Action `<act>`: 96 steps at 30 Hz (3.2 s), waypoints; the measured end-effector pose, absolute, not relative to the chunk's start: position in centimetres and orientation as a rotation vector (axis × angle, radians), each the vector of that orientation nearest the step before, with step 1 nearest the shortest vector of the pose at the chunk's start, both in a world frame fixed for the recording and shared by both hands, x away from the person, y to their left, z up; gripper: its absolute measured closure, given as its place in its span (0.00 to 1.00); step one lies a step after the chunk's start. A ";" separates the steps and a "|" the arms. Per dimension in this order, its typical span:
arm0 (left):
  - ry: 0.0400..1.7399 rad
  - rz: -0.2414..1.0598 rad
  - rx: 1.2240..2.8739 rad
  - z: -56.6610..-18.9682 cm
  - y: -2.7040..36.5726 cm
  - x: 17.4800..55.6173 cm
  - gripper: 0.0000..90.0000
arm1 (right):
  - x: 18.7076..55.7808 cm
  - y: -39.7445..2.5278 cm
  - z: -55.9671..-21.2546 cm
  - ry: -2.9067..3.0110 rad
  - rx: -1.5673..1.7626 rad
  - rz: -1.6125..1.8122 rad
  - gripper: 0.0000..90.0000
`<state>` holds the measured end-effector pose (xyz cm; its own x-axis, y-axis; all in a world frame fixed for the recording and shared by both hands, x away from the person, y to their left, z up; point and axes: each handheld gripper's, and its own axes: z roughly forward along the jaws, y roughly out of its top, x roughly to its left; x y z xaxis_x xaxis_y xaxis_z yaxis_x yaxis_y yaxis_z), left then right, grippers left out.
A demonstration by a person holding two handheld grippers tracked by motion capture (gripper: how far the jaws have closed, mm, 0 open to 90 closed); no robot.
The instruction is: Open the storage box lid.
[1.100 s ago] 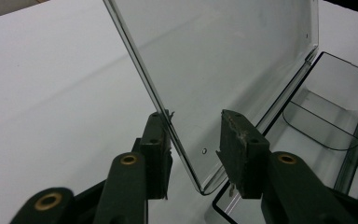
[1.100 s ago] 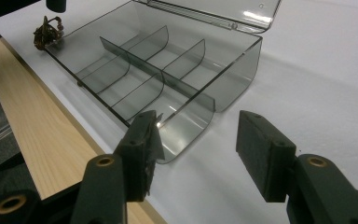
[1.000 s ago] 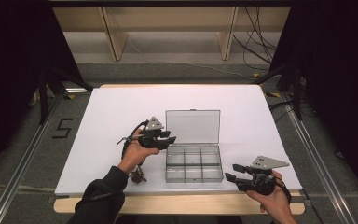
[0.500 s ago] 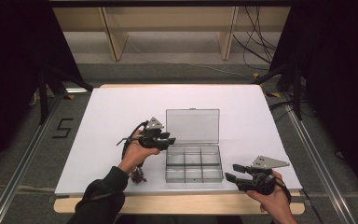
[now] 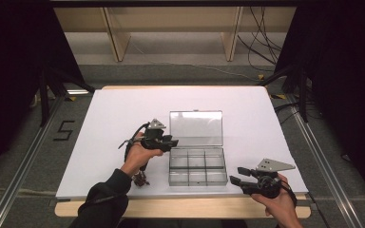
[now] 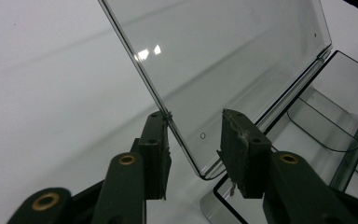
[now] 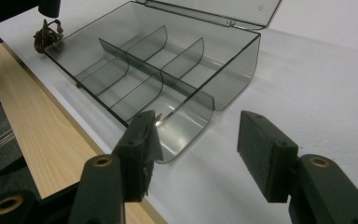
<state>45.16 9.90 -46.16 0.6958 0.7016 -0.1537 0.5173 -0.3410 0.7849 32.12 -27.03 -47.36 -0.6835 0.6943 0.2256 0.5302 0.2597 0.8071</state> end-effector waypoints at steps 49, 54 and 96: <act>0.978 0.278 2.047 -44.6 16.6 39.2 0.51 | 32.1 -27.0 -47.5 2.347 1.102 1.376 0.53; 0.999 0.246 2.025 -44.7 17.3 38.4 0.50 | 32.0 -27.0 -47.4 2.346 1.106 1.371 0.53; 1.135 0.327 2.133 -47.5 17.5 33.3 0.39 | 31.7 -26.8 -47.8 2.381 1.099 1.362 0.53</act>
<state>33.29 17.47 -47.48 0.5864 0.8045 -0.0945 0.6310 -0.3806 0.6760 31.65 -26.85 -47.76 -0.7085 0.6795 0.1903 0.5084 0.3046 0.8054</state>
